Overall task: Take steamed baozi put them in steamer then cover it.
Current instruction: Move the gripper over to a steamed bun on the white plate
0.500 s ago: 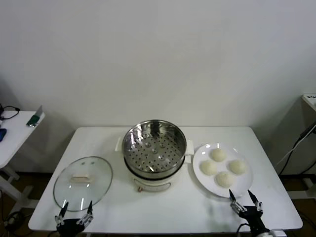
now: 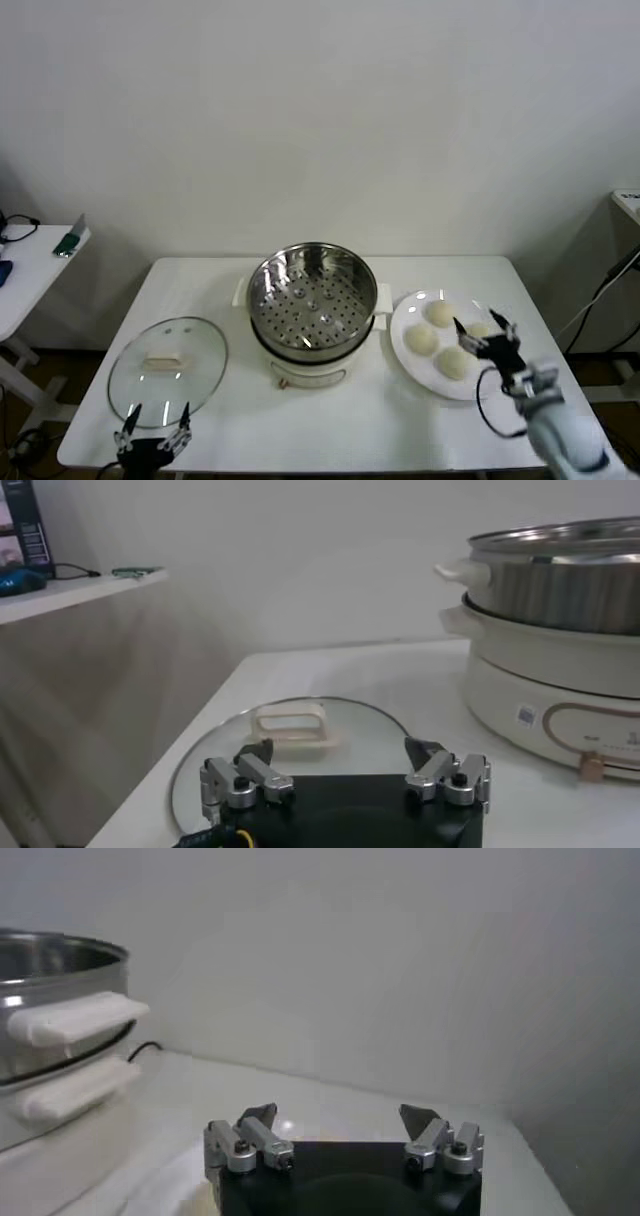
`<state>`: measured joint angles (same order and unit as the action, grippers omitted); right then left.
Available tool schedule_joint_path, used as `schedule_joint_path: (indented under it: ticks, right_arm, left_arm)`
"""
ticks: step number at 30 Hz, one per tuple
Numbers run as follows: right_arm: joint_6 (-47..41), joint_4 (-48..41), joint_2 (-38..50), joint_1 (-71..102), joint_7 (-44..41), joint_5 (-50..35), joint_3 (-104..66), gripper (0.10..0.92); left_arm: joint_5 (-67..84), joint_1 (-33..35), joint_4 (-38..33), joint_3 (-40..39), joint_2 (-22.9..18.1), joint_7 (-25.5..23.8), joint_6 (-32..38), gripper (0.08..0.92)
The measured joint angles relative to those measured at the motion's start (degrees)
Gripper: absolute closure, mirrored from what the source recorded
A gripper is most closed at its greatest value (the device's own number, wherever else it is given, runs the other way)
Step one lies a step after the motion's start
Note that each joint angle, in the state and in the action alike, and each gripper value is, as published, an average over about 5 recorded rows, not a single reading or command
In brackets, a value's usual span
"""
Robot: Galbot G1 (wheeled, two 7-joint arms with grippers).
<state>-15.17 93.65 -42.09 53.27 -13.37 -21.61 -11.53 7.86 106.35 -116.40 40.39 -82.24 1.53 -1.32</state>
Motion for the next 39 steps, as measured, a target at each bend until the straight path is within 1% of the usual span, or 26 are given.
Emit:
schedule_joint_path:
  ticks: [3,8,12,15,19,23,30,39]
  right_arm:
    - [0.84,-5.16,3.68,-11.43,-8.79,4.83,10.76,0.203]
    - [5.86,-14.89,6.5,-30.54,-24.18,11.48,29.86,0.203]
    - [8.79,-21.84,6.52,-45.18,-34.18,13.51,44.69,0.203]
    - [9.43,-26.04,5.47,-53.93,-38.86,13.51,54.39,0.203]
    - [8.68,-30.81,2.96,-61.23,-42.28,13.02,63.35,0.203]
    - [7.51,-35.08,-0.17,-64.27,-44.11,13.27,67.72,0.203]
    - [6.07,-41.45,-5.45,-64.29,-45.96,14.34,69.85,0.203]
    - [5.36,-46.47,-9.72,-62.27,-47.24,15.69,70.19,0.203]
  left_arm:
    - [-0.12,0.23,-0.24,-0.18,-0.1,0.0,0.2,0.177]
    - [-0.2,0.39,-0.37,-0.34,-0.23,0.03,0.47,0.177]
    - [-0.3,0.26,-0.22,-0.58,-0.31,0.05,0.62,0.177]
    - [-0.38,0.16,0.0,-0.69,-0.32,0.05,0.82,0.177]
    - [-0.41,0.11,0.32,-0.65,-0.33,0.08,1.14,0.177]
    - [-0.38,0.17,0.53,-0.61,-0.41,0.11,1.26,0.177]
    - [-0.45,0.6,1.04,-0.46,-0.52,0.18,1.62,0.177]
    - [-0.94,1.02,1.52,-0.7,-0.45,0.25,2.0,0.177]
